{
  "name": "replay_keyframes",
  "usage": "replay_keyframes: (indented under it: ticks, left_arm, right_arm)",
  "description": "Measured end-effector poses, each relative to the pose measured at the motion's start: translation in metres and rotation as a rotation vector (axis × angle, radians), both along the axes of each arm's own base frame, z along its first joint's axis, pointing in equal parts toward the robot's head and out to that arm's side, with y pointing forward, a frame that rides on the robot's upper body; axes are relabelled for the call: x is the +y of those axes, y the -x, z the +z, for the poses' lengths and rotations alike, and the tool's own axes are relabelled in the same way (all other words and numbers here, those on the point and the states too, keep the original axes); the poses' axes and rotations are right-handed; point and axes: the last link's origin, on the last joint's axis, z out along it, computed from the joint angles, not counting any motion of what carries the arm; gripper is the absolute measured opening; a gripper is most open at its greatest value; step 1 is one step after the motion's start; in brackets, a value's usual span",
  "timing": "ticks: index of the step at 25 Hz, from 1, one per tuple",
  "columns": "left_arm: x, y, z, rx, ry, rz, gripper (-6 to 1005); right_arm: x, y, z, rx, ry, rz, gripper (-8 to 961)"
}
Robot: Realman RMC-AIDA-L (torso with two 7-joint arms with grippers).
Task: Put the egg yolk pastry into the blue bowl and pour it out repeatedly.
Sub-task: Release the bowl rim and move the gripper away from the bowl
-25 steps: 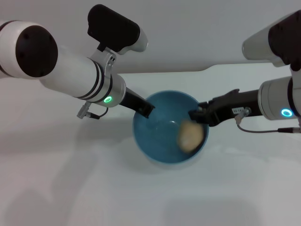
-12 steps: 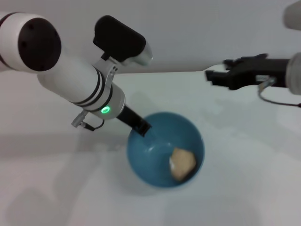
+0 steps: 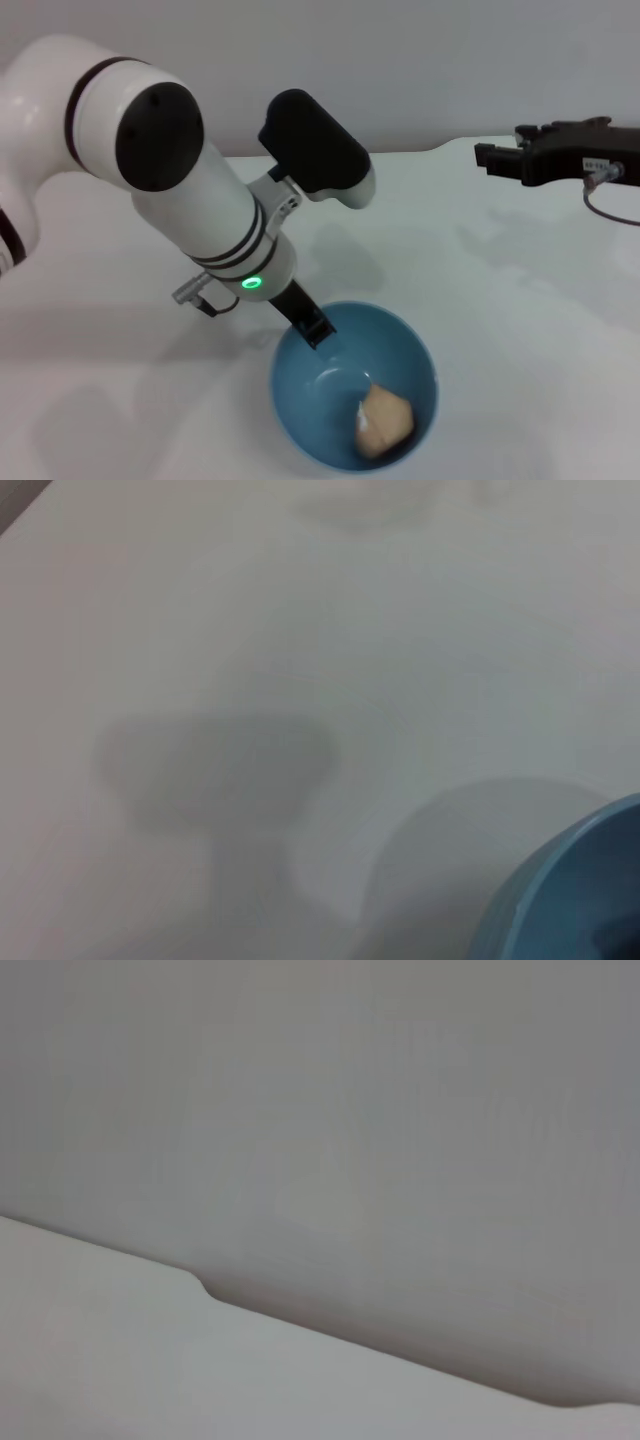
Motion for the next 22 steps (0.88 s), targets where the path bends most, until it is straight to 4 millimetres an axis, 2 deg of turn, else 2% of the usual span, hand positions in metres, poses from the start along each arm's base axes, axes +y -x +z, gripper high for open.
replay_keyframes:
  ticks: [4, 15, 17, 22]
  left_arm:
    - [0.0, -0.005, -0.002, -0.004, 0.003, -0.007, 13]
    - [0.006, -0.007, 0.0, -0.035, -0.041, 0.017, 127]
    - [0.01, -0.008, 0.004, -0.057, -0.065, 0.018, 333]
    - [0.028, -0.009, 0.014, -0.139, -0.163, -0.016, 530]
  right_arm:
    - [-0.001, -0.004, -0.002, 0.0, 0.006, -0.011, 516]
    - [-0.002, -0.008, 0.001, 0.001, -0.002, -0.022, 516]
    - [-0.002, -0.009, 0.001, 0.001, -0.003, -0.025, 516]
    - [-0.002, -0.016, 0.002, 0.007, -0.031, -0.045, 516]
